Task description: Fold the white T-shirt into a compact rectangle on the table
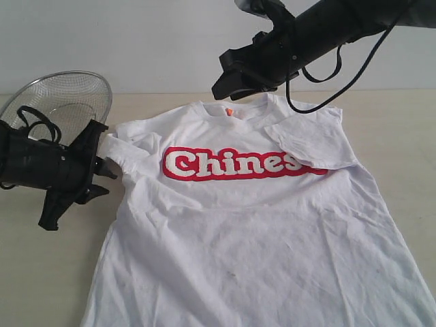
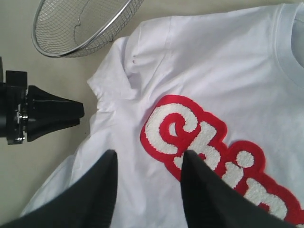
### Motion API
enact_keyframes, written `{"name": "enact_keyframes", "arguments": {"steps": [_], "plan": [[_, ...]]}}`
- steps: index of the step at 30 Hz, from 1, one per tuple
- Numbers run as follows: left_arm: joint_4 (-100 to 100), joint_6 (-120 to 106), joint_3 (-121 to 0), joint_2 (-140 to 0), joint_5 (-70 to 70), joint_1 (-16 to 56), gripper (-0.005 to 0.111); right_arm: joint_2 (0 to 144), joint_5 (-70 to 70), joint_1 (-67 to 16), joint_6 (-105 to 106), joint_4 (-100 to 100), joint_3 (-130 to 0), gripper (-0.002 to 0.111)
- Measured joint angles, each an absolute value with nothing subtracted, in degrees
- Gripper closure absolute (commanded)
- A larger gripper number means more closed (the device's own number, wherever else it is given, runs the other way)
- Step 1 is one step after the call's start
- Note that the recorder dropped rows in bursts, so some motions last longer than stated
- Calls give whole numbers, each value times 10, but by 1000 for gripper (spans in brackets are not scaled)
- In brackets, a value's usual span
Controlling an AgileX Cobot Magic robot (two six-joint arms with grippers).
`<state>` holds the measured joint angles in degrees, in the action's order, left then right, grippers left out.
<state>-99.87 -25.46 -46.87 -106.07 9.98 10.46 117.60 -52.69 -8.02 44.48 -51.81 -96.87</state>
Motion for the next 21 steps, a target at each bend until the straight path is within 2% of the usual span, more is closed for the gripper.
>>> {"name": "enact_keyframes", "arguments": {"steps": [12,14,18,21], "plan": [[-1000,-274,-505,-1084,143,93,80,1189,-536,-80,446,-514,-969,70],[-1000,-278,-497,-1077,142,92,84,1196,-538,-80,446,-512,-969,70],[-1000,-300,-468,-1051,127,81,101,1199,-541,-80,448,-508,-969,70],[-1000,-323,-459,-1021,132,62,102,1199,-537,-80,448,-508,-969,70]]}}
